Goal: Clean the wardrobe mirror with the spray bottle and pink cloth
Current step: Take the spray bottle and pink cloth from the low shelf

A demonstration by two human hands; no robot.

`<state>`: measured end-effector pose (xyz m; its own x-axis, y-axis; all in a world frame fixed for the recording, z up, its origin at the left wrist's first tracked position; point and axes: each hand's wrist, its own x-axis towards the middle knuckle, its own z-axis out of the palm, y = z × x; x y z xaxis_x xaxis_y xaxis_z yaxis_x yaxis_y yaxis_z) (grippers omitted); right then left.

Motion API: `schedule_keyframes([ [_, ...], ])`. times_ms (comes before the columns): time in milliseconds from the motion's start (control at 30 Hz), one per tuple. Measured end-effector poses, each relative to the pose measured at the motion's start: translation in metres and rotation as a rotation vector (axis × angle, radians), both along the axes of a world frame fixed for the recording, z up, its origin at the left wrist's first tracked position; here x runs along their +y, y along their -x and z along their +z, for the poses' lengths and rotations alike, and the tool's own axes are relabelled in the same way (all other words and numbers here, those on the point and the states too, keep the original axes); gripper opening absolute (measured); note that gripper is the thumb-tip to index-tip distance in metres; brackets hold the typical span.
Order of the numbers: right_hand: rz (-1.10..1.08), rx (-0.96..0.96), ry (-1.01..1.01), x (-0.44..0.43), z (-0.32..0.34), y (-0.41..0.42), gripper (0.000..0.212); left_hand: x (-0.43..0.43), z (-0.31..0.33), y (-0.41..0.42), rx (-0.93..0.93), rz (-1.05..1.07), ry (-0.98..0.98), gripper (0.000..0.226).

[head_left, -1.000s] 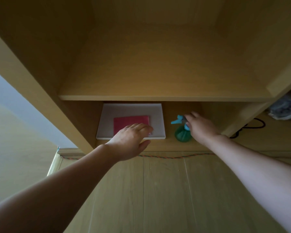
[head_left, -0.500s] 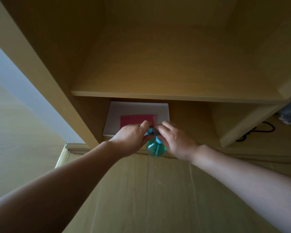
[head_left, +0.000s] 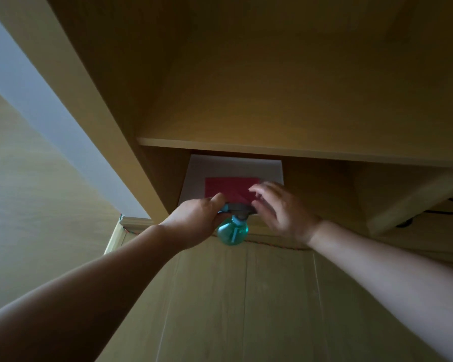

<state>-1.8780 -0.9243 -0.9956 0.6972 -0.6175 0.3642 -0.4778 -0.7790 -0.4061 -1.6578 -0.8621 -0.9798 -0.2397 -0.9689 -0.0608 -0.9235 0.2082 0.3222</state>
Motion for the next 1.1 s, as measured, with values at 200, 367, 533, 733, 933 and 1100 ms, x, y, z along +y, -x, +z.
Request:
schedule_keyframes([
  [200, -0.299, 0.6, -0.317, -0.05, -0.062, -0.005, 0.041, 0.015, -0.006, -0.028, -0.031, 0.029, -0.04, 0.026],
  [367, -0.323, 0.715, -0.355, -0.058, -0.099, -0.03, 0.041, 0.023, -0.003, -0.042, -0.028, 0.057, -0.068, 0.025],
  [533, -0.383, 0.742, -0.361, -0.069, -0.117, -0.046, 0.047, 0.031, -0.001, -0.054, -0.032, 0.059, -0.062, 0.029],
  [733, -0.458, 0.726, -0.353, -0.076, -0.128, -0.047, 0.027, 0.032, 0.001, -0.059, -0.005, 0.062, -0.047, 0.027],
  [933, -0.492, 0.755, -0.249, -0.073, -0.121, -0.055, 0.027, 0.033, 0.004, -0.059, 0.008, 0.063, -0.039, 0.025],
  [1100, -0.469, 0.456, -0.362, -0.064, -0.103, -0.056, 0.012, 0.028, 0.001, -0.056, 0.033, 0.052, -0.001, 0.023],
])
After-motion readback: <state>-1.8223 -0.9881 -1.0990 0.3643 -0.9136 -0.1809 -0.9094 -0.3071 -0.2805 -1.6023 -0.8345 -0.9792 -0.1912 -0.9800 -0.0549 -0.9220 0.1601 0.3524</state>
